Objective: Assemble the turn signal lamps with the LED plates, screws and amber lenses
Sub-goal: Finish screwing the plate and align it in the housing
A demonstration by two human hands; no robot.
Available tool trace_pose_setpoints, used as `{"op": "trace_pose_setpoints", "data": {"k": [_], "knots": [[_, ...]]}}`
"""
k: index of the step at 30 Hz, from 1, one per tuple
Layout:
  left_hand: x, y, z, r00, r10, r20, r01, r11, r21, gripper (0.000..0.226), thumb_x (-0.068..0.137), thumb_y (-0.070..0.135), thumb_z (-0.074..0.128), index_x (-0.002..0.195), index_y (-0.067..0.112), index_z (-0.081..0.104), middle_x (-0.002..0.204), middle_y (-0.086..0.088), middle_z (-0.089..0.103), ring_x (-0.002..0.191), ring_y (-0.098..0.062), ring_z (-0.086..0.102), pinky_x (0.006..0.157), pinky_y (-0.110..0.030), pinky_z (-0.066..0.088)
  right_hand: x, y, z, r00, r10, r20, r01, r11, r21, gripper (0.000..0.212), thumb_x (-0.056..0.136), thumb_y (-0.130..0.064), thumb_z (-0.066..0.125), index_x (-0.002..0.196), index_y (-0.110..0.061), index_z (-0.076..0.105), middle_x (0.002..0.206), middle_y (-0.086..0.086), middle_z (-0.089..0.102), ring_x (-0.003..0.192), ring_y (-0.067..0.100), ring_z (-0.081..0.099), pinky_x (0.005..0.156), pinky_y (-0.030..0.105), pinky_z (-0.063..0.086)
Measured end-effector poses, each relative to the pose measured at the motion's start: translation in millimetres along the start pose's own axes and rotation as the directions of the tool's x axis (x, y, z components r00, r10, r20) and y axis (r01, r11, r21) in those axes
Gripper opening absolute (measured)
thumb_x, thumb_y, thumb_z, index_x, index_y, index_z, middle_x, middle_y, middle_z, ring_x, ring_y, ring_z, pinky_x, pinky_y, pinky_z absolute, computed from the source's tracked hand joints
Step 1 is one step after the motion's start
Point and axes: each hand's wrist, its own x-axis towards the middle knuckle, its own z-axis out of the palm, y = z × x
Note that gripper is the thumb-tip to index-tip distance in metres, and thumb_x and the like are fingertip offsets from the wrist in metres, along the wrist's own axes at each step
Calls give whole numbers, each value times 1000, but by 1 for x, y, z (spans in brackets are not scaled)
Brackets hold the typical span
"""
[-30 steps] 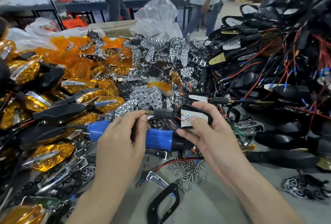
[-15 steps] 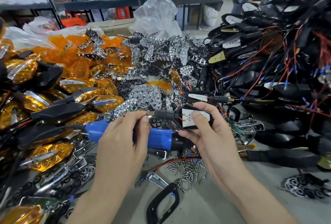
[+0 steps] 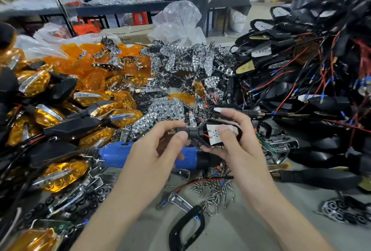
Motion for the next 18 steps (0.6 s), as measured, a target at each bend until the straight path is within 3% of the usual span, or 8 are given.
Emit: {"op": "trace_pose_setpoints", "data": {"k": [2,5,6,9,12,14,16,18], "knots": [[0,-1,0,1000,-25,-15,24,998,-52,13,98,33,53,104,38,64,79,12,72,60,-2,62,58,-12,47,0,-3,-6,978,-208,-4,196,930,-310,26,100,-28,63,115,-49,57,123,-15,59,110,6,64,87,17,50],[-1,-5,0,998,-25,-53,24,999,-23,19,100,27,51,102,41,63,76,8,71,60,-7,61,61,-23,51,3,-4,-18,921,-373,108,350,677,-647,14,96,-28,71,103,-40,67,126,-18,51,114,0,58,90,6,39],[-1,-6,0,998,-18,-55,18,1000,-4,19,99,28,51,102,43,63,75,9,70,62,-8,62,63,-27,52,4,-4,-20,922,-359,144,352,623,-698,9,94,-31,72,102,-34,72,127,-18,51,114,3,58,91,10,40],[-2,-10,1,999,9,-44,-6,998,60,20,98,33,50,102,50,60,76,12,69,66,-11,63,62,-28,50,4,-5,-20,941,-297,162,304,528,-793,29,87,-48,67,104,-26,77,127,-12,58,112,18,61,88,40,53],[-2,-12,0,999,33,-34,-29,992,122,19,97,37,48,102,53,57,78,16,67,72,-8,63,64,-22,49,4,-8,-17,928,-307,211,332,423,-843,29,84,-45,71,103,-24,76,125,-9,64,108,18,59,83,41,55],[-2,-12,0,998,46,-39,-40,988,147,19,99,37,49,102,54,56,79,18,67,74,-6,64,65,-18,48,4,-8,-16,940,-274,201,311,454,-835,24,81,-38,78,102,-26,74,125,-15,64,112,14,57,88,36,50],[-2,-11,1,998,50,-37,-44,987,157,15,97,44,47,103,54,55,79,19,66,76,-6,64,66,-17,48,3,-9,-14,966,-217,141,244,584,-774,15,83,-37,77,95,-32,70,121,-26,62,115,4,55,92,28,44],[-3,-9,1,998,60,-32,-53,982,179,16,94,49,43,102,56,54,80,21,66,77,-6,64,67,-18,47,3,-10,-11,984,-155,87,170,679,-714,8,86,-38,73,86,-37,65,117,-31,61,116,-3,54,96,28,44]]}}
